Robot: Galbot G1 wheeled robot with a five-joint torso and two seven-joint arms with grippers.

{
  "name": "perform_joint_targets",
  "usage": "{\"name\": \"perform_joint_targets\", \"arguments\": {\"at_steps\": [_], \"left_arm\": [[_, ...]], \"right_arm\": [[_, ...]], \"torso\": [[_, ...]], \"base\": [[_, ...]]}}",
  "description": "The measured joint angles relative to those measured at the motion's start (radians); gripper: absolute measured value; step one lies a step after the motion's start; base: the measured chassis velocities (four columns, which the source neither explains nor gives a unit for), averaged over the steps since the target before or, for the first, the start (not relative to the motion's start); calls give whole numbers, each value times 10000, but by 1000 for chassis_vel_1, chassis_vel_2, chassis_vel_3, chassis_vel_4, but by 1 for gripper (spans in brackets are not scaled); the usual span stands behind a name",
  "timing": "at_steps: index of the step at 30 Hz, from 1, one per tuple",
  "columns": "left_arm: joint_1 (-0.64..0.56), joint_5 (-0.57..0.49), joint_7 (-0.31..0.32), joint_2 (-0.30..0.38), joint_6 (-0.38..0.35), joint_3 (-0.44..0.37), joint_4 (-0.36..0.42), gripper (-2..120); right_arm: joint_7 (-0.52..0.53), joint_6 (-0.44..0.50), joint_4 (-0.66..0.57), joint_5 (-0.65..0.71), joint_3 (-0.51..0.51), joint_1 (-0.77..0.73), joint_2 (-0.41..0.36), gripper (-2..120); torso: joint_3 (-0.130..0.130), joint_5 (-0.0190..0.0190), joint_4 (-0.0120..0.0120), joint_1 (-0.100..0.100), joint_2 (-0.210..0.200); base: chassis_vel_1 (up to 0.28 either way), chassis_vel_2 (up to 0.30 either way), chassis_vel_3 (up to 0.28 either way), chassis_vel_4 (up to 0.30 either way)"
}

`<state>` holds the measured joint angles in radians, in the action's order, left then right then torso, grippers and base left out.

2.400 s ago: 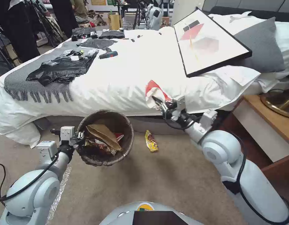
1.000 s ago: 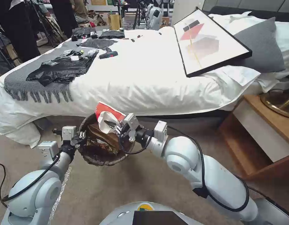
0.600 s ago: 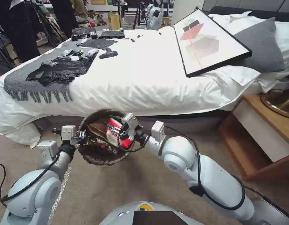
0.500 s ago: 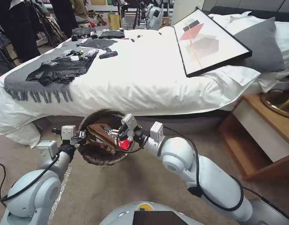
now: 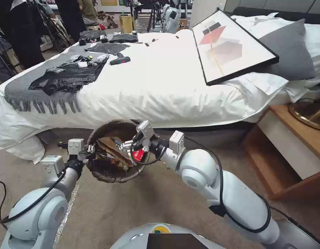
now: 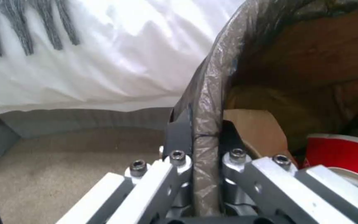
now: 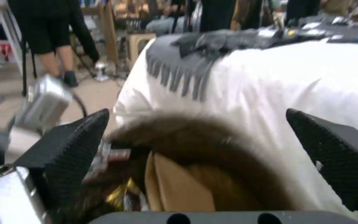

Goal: Pick up the trash bin, then pick up the garbage from the floor and place it into the trash bin.

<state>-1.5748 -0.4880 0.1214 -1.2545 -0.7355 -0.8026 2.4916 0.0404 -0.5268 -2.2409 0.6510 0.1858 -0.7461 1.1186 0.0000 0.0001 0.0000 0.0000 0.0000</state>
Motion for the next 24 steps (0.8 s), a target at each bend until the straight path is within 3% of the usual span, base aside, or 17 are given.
{"name": "perform_joint_targets", "arguments": {"at_steps": [6, 12, 18, 24], "left_arm": [[-3, -4, 2, -4, 0, -37, 6, 2], [8, -10, 4, -36, 0, -75, 1, 2], [36, -52, 6, -38, 0, -163, -50, 2], [12, -109, 5, 6, 0, -214, -49, 2]], "right_arm": [[48, -52, -141, 420, -849, 182, -10, 100], [183, -75, -420, 844, -1768, 152, -551, 100], [458, 141, -596, 866, -2569, -1061, -1227, 100], [632, 271, -482, 575, -3493, -2196, -1423, 100]], "torso": [[0, 0, 0, 0, 0], [0, 0, 0, 0, 0], [0, 0, -2, 0, 0], [-1, 1, -1, 0, 0]], "base": [[0, 0, 0, 0], [0, 0, 0, 0], [0, 0, 0, 0], [0, 0, 0, 0]]}}
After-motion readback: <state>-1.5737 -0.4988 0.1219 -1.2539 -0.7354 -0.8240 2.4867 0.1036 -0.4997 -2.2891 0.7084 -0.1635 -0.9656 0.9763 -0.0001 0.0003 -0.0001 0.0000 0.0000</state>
